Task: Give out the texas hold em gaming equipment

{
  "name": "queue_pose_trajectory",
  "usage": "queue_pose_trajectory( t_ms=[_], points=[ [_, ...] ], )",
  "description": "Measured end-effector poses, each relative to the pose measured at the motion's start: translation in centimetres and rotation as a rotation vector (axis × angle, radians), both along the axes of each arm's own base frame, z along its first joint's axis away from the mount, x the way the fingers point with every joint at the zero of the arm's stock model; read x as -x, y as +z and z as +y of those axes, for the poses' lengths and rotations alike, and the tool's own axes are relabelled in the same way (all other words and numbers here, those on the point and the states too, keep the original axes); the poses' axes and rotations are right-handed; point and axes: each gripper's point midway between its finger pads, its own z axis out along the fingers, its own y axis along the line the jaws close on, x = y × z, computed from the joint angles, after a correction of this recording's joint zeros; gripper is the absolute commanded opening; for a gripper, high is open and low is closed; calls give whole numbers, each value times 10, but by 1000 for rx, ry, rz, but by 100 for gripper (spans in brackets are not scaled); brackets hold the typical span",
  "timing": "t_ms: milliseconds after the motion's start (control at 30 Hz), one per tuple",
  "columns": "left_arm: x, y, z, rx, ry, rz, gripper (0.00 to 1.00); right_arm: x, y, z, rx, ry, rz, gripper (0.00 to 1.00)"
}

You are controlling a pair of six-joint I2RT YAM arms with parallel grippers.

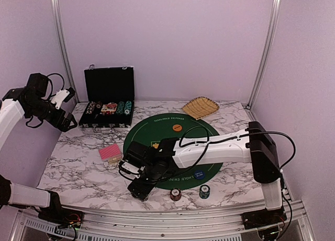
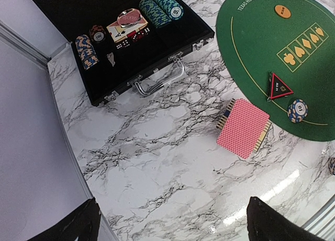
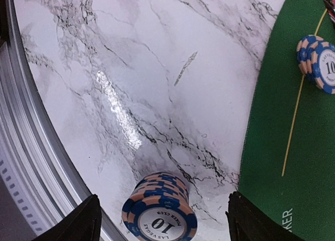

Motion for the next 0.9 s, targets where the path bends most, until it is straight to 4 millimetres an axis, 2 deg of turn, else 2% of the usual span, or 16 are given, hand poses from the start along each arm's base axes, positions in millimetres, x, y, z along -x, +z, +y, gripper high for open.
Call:
queue_pose_trajectory(
  t_ms=[300, 900],
  points=[
    [1, -1, 0, 0, 1, 7, 99, 10, -10, 1, 18, 24, 16, 67],
    [2, -1, 0, 0, 0, 8, 99, 8, -11, 1, 22, 20, 4, 40]
  ],
)
